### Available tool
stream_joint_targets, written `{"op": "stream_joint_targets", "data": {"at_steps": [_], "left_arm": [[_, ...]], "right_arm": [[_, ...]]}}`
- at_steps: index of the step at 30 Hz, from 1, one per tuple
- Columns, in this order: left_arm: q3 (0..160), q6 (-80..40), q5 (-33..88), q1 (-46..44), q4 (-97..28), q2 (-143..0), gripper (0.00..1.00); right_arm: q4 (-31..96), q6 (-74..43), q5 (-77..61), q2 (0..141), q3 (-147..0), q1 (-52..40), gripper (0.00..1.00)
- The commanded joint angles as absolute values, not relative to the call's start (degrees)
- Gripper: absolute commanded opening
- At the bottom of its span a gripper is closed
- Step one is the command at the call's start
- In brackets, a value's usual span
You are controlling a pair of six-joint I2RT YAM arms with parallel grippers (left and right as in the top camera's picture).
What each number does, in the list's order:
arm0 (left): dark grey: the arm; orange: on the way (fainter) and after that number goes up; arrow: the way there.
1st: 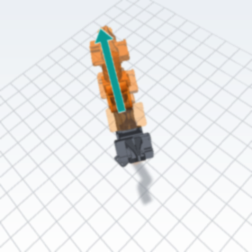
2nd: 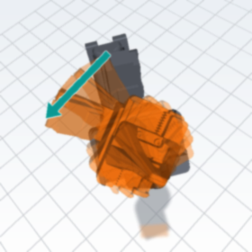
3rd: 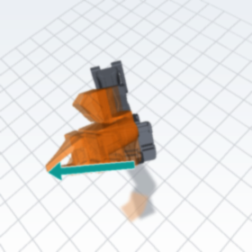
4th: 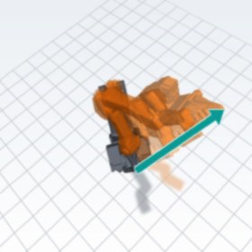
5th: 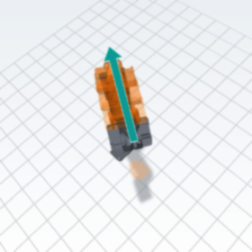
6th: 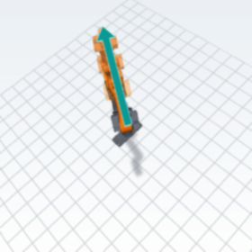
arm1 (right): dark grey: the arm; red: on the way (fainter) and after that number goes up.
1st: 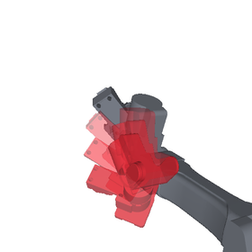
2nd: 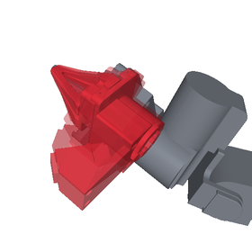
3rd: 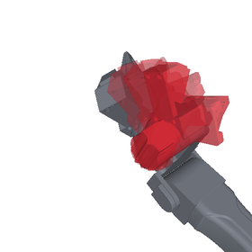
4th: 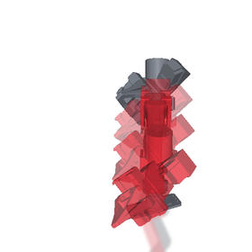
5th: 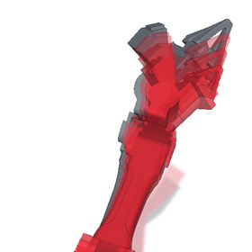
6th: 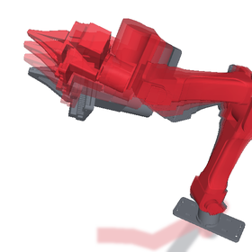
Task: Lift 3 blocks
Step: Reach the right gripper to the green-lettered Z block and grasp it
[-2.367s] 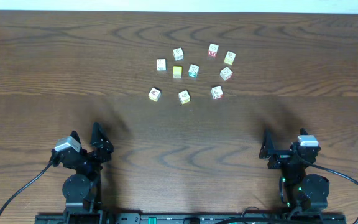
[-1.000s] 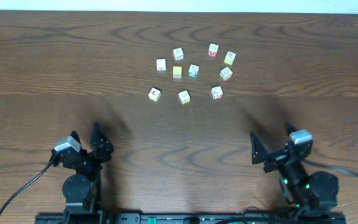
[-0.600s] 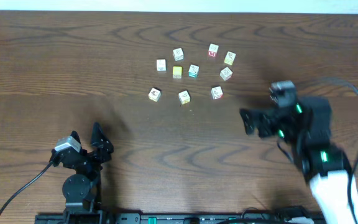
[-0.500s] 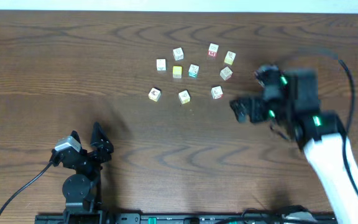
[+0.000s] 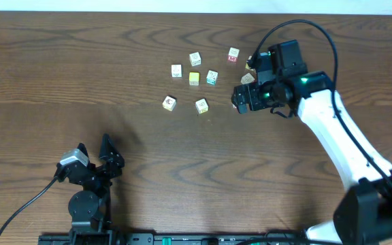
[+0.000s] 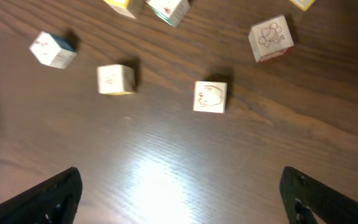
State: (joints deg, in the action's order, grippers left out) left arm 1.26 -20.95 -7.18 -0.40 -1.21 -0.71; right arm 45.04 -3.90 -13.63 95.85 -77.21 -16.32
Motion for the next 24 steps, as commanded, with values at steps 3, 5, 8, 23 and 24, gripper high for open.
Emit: {"op": "stream_joint_targets", "data": {"at_steps": [3, 5, 8, 23, 24], "left_arm": [[0.27, -20.60, -7.68, -0.34, -3.60, -0.60, 0.74], [0.27, -20.58, -8.21, -0.34, -3.57, -0.60, 0.74], [0.27, -20.60, -8.23, -0.32, -3.53, -0.60, 0.74], [0.27, -20.62, -7.97, -0.34, -3.46, -0.60, 0.74], [0.27, -20.62, -7.97, -0.34, -3.46, -0.60, 0.74]], "right_arm": [[42.98, -4.23, -9.19, 101.27, -77.84, -16.56, 0.99], [41.89, -4.16, -8.69, 103.33, -77.84, -16.56, 0.99], [39.94, -4.14, -8.38, 106.54, -77.84, -16.56, 0.95], [30.68, -2.46, -8.40, 114.61, -77.89, -16.60, 0.83], [30.26, -2.44, -8.38, 114.65, -77.89, -16.60, 0.83]]}}
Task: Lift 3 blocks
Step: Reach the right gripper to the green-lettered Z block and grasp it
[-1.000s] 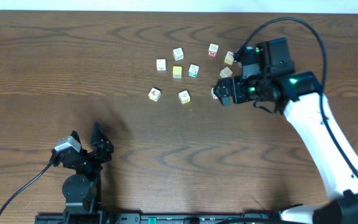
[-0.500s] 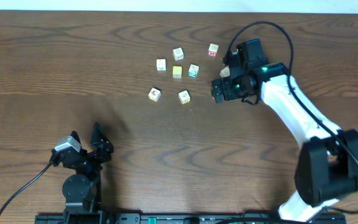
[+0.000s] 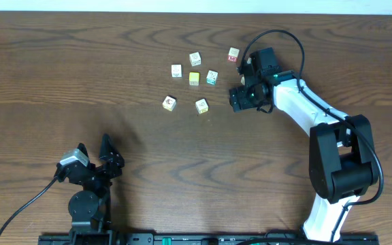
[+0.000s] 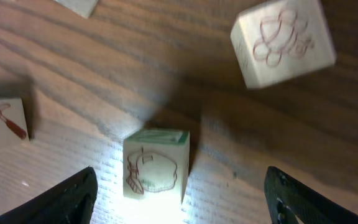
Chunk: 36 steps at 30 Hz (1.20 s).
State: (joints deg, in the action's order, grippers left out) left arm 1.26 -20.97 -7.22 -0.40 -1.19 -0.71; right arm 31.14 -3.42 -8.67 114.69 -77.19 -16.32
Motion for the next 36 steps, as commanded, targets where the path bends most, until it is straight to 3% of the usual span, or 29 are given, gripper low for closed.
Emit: {"op": "stream_joint_targets", "data": {"at_steps": [1, 9, 13, 17, 27, 36], "left_arm": [[0.27, -20.62, -7.97, -0.34, -3.46, -0.60, 0.74], [0.27, -20.60, -8.14, -0.32, -3.44, -0.60, 0.74], [0.27, -20.34, -8.19, -0.32, -3.46, -0.60, 0.74], [0.27, -17.96, -8.36, -0.32, -3.46, -0.60, 0.74], [0.27, -17.78, -8.34, -0.32, -3.44, -0.60, 0.74], [0.27, -17.80, -8.29, -0.34, -3.46, -0.60, 0.74]], "right_arm": [[29.74, -1.98, -8.40, 114.80, -77.89, -16.60, 0.84], [25.61, -1.15, -8.43, 117.19, -77.89, -16.86, 0.76], [23.94, -1.15, -8.40, 118.43, -77.89, -17.78, 0.62], [23.49, -0.45, -8.38, 118.48, -77.89, -18.85, 0.63], [24.05, -1.74, -6.48, 118.45, -77.91, -19.51, 0.25], [27.83, -3.79, -5.82, 118.39, -79.42, -19.44, 0.15]]}}
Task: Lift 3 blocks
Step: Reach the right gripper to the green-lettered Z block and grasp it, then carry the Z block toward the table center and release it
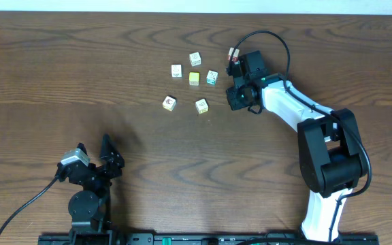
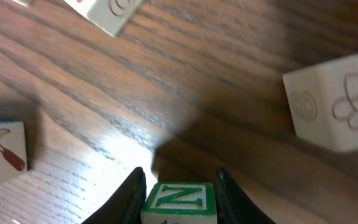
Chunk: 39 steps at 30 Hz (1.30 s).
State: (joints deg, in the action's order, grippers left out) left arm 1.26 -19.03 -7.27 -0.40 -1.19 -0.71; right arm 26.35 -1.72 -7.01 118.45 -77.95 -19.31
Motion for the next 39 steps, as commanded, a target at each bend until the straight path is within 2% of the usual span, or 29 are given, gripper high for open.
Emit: {"op": "stream_joint_targets", "data": {"at_steps": [1, 7, 11, 17, 25, 32, 36, 38, 39], "left_arm": [[0.27, -17.82, -7.92, -0.34, -3.46, -0.60, 0.74], [0.27, -17.82, -2.31, -0.34, -3.79, -0.60, 0.74], [0.27, -18.28, 0.69, -0.34, -4.27, -1.48, 0.74], [0.34, -23.16, 1.69, -0.34, -4.27, -6.13, 0.74], [0.78, -23.27, 11.60, -0.34, -4.27, -14.63, 0.74], [2.81, -24.32, 12.47, -0.34, -8.14, -26.39, 0.74], [4.67, -24.29, 12.45, -0.34, -8.73, -33.76, 0.74], [6.28, -24.29, 12.58, -0.34, -8.75, -36.21, 0.74], [7.14, -24.29, 12.69, -0.34, -8.75, -37.08, 0.74]], "right_arm": [[28.93, -4.16, -5.82, 118.39, -79.99, -19.44, 0.13], [42.17, -9.08, -5.85, 118.39, -86.85, -19.44, 0.01], [51.37, -16.27, -5.85, 118.39, -89.41, -19.84, 0.01], [57.78, -23.81, -6.07, 118.39, -87.59, -21.78, 0.01], [53.25, -24.23, -5.82, 118.39, -82.11, -29.74, 0.01], [39.07, -28.56, -5.82, 118.39, -72.12, -33.34, 0.01], [36.56, -29.71, -5.80, 118.39, -69.84, -33.32, 0.01], [36.49, -28.97, -5.80, 118.30, -70.19, -33.32, 0.12], [36.45, -28.12, -5.78, 118.30, -70.48, -33.32, 0.24]]}}
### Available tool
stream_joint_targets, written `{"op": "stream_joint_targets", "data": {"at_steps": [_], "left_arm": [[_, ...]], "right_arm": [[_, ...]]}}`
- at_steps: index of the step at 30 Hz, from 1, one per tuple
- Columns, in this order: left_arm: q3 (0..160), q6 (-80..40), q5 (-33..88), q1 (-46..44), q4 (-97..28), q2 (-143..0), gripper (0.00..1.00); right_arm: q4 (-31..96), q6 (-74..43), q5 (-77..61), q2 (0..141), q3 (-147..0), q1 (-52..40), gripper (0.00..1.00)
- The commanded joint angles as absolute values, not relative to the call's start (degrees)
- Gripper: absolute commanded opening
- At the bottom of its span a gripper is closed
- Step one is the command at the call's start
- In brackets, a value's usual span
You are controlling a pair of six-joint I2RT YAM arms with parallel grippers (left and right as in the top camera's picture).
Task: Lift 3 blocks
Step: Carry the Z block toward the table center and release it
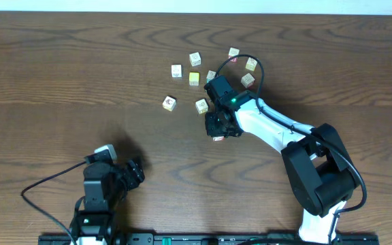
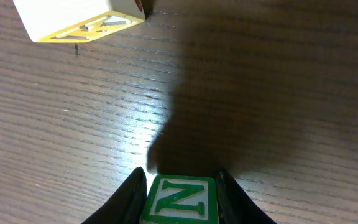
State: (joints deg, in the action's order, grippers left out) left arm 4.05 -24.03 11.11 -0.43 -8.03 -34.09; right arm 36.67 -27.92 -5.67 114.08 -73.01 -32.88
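Note:
My right gripper (image 1: 218, 129) (image 2: 179, 200) is shut on a wooden block with a green letter N (image 2: 179, 202). Its dark fingers (image 2: 132, 193) press both sides of the block, which casts a shadow on the wood beyond it. The gripper is just below the scattered blocks. The nearest are a yellow-edged block (image 2: 79, 15) (image 1: 201, 105) and a block with a red picture (image 1: 169, 103). Several more blocks (image 1: 194, 78) lie further back. My left gripper (image 1: 135, 173) is low at the front left, far from any block, and its jaws are not readable.
Loose blocks at the back right (image 1: 251, 64) (image 1: 248, 79) (image 1: 233, 52) sit beside my right arm's forearm (image 1: 271, 126). A black cable (image 1: 46, 187) trails from the left arm. The dark wooden table (image 1: 60, 82) spreads to the left.
My right gripper, still shut on the N block, has moved from the right edge of the block cluster to a spot below it. The left arm has turned, its gripper now pointing right.
My right gripper first hung open above the blocks. It then stood low and open around a green-edged block. After that it was shut on the N block beside the cluster. Now it holds that block in front of the cluster.

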Motion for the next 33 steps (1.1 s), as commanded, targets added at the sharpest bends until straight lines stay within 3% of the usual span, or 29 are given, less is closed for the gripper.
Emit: {"op": "stream_joint_targets", "data": {"at_steps": [1, 10, 15, 18, 22, 26, 33], "left_arm": [[8.05, -24.29, 12.69, -0.34, -8.78, -37.89, 0.74], [12.03, -25.41, 13.78, -0.34, -5.13, -40.58, 0.74], [12.03, -27.46, 25.78, -0.34, 0.43, -40.58, 0.74], [12.23, -26.15, 27.81, -0.34, 2.70, -40.66, 0.74], [14.41, -26.06, 27.38, -0.34, 2.66, -43.92, 0.74], [19.16, -26.30, 24.14, -1.78, 2.66, -52.53, 0.74], [34.20, -26.70, 14.17, -14.33, 2.24, -76.31, 0.72]], "right_arm": [[36.45, -27.24, -5.78, 118.30, -70.81, -33.26, 0.33], [38.65, -23.75, -5.72, 112.86, -73.32, -31.40, 0.59], [40.99, -22.94, -3.42, 105.47, -73.58, -28.64, 0.70], [41.65, -19.68, -3.49, 99.92, -74.54, -25.08, 0.81], [41.60, -12.53, -3.44, 97.51, -77.06, -20.38, 0.89], [42.89, -7.38, -3.51, 98.74, -78.94, -16.86, 0.95], [40.56, -1.32, -5.39, 104.22, -79.09, -14.41, 0.93]]}}
